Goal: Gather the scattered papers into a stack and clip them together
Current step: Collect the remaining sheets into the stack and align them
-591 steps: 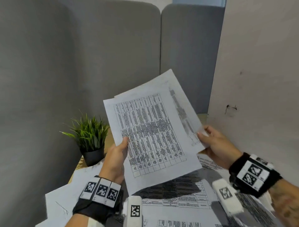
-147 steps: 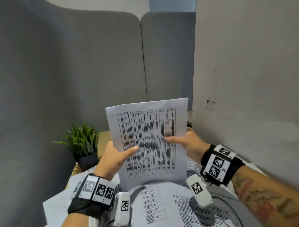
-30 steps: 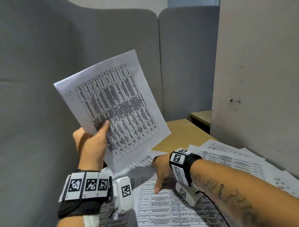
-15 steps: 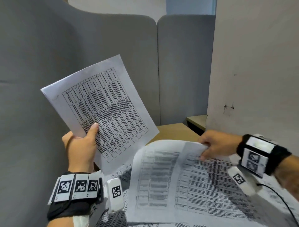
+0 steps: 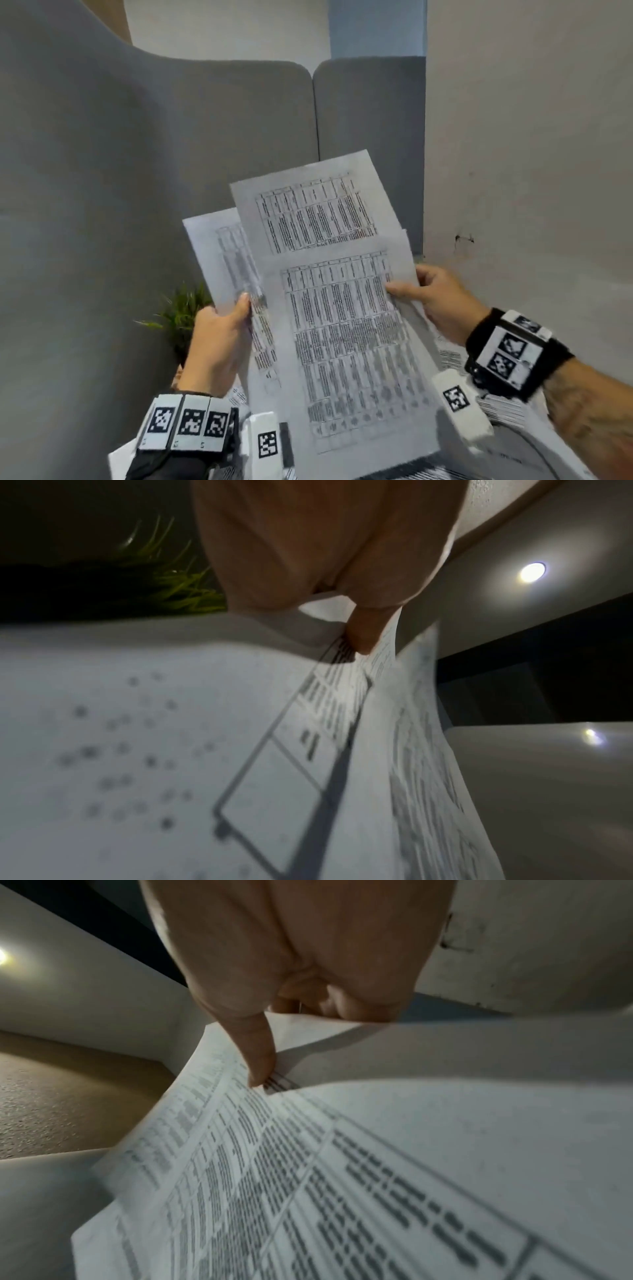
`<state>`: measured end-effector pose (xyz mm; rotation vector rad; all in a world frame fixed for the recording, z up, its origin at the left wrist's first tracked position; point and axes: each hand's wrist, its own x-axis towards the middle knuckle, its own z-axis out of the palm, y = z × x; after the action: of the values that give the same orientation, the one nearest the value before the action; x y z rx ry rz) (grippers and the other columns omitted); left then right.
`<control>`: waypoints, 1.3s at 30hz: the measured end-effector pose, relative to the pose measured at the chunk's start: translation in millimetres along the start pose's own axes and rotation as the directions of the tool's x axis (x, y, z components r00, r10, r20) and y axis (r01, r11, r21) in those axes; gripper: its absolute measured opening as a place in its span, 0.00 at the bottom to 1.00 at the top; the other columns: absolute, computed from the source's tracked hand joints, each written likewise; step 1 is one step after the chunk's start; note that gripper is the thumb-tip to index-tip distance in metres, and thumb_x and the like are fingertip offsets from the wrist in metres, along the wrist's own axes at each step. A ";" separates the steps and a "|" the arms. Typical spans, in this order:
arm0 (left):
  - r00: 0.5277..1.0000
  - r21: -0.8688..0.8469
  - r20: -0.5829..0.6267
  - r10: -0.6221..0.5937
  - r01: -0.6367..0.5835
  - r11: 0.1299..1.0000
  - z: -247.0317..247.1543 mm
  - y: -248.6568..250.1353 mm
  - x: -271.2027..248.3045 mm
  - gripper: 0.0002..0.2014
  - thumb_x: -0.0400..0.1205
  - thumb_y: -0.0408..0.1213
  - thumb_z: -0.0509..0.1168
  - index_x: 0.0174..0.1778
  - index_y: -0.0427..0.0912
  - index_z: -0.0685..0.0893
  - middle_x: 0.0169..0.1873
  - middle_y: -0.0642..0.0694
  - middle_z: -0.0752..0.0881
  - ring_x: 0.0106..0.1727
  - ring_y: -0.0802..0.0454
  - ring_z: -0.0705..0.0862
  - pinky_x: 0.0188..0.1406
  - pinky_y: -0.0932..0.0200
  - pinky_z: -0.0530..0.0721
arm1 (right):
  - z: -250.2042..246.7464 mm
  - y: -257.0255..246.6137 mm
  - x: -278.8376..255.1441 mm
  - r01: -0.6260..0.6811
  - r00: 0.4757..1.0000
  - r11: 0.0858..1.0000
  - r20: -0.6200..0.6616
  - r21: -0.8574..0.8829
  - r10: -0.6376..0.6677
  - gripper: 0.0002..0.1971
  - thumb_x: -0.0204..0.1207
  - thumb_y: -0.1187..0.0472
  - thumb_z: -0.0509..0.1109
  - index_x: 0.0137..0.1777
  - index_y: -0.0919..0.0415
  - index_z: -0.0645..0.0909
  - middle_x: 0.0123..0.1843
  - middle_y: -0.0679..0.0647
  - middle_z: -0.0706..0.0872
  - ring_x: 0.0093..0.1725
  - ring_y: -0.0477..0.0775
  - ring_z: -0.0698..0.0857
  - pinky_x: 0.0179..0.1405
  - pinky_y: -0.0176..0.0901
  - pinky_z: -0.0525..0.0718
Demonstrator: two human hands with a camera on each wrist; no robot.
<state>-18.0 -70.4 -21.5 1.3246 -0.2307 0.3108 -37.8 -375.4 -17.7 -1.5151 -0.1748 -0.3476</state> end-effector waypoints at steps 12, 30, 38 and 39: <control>0.988 0.089 0.120 0.101 -0.112 0.990 15.1 -13.8 -8.8 0.09 0.77 0.40 0.74 0.52 0.44 0.89 0.49 0.46 0.93 0.53 0.49 0.91 0.58 0.48 0.86 | 34.2 35.9 -10.9 0.134 0.967 0.991 -0.220 0.020 -0.126 0.16 0.70 0.72 0.79 0.55 0.58 0.84 0.50 0.52 0.93 0.52 0.51 0.92 0.53 0.44 0.89; 0.911 0.122 0.324 0.254 -0.307 0.944 20.7 -10.2 -12.7 0.17 0.72 0.41 0.78 0.46 0.32 0.84 0.36 0.45 0.86 0.39 0.54 0.86 0.40 0.59 0.85 | 26.6 16.5 -28.0 0.147 0.989 0.989 -0.007 0.007 -0.147 0.16 0.65 0.56 0.79 0.53 0.57 0.89 0.52 0.53 0.94 0.57 0.54 0.91 0.62 0.49 0.87; 0.889 -0.088 0.328 0.319 -0.307 0.948 18.2 8.9 -17.6 0.10 0.76 0.35 0.75 0.53 0.48 0.91 0.54 0.39 0.90 0.58 0.44 0.88 0.56 0.53 0.87 | 41.5 -7.3 -23.7 0.206 0.977 0.962 0.016 0.178 -0.212 0.15 0.60 0.55 0.80 0.49 0.49 0.92 0.57 0.53 0.93 0.61 0.52 0.89 0.62 0.43 0.84; 0.886 -0.085 0.315 0.340 -0.330 0.940 18.8 12.6 -18.2 0.10 0.77 0.32 0.74 0.51 0.48 0.91 0.52 0.38 0.90 0.57 0.44 0.88 0.55 0.51 0.87 | 42.2 -11.2 -23.2 0.227 0.972 0.956 0.018 0.185 -0.235 0.13 0.62 0.56 0.79 0.49 0.50 0.92 0.57 0.54 0.92 0.61 0.52 0.89 0.63 0.43 0.84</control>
<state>-39.2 -87.7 -11.9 1.3001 -0.7477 0.3764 -58.9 -331.0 -12.3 -1.3234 -0.4076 -0.4751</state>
